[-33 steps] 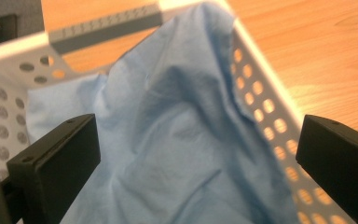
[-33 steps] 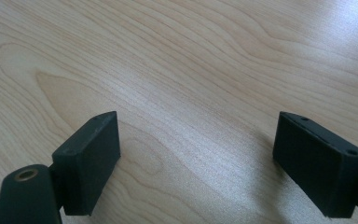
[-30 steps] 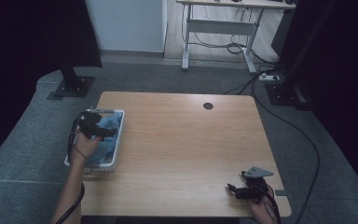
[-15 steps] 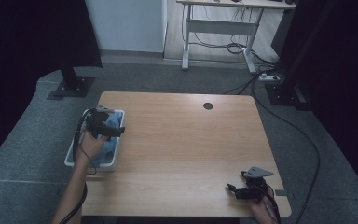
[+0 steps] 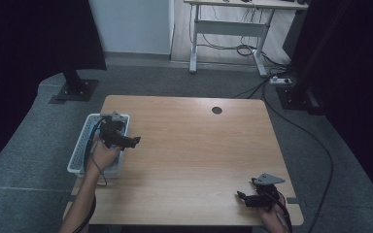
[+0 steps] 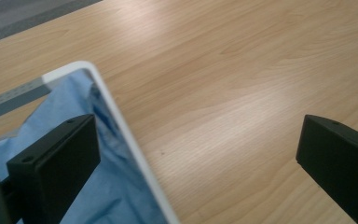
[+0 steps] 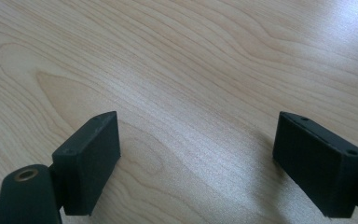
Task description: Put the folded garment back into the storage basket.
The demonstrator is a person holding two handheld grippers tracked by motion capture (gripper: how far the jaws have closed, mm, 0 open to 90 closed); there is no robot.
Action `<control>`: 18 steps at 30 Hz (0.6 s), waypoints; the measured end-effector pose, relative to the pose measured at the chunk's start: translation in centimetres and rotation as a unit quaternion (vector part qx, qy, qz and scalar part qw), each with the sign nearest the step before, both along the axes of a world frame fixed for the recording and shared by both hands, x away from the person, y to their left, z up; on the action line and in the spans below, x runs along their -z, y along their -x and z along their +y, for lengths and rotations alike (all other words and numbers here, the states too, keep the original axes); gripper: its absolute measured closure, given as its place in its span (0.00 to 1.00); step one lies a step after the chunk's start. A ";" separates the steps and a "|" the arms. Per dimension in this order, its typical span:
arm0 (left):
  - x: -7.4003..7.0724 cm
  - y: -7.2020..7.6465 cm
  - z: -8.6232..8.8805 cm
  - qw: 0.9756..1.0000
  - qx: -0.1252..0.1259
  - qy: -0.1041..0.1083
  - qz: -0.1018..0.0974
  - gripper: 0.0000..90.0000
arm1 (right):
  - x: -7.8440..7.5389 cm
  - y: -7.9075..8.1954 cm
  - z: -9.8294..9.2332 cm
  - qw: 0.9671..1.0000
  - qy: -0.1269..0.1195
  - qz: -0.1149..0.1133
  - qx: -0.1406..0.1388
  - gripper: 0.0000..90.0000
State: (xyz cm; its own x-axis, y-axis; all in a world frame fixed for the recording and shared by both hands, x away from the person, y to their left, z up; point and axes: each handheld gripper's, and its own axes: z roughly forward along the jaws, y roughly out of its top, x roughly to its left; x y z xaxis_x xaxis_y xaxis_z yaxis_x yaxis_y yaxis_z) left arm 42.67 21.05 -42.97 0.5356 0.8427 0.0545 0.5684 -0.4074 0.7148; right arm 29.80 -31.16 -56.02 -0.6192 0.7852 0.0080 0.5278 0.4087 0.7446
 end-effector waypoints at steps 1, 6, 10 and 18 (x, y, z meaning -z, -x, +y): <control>0.0 0.2 -0.3 1.000 0.004 0.001 -0.001 0.00 | 0.0 0.0 0.0 1.000 0.000 0.000 0.000 0.16; 0.0 0.9 -1.6 1.000 0.023 0.000 -0.003 0.00 | 0.0 0.0 0.0 1.000 0.000 0.000 0.000 0.16; 0.2 1.5 -2.6 0.999 0.037 0.000 -0.003 0.00 | 0.0 0.0 0.0 1.000 0.000 0.000 0.000 0.16; 0.7 2.6 -4.5 0.998 0.067 0.013 -0.004 0.00 | 0.0 0.0 0.0 1.000 0.000 0.000 0.000 0.16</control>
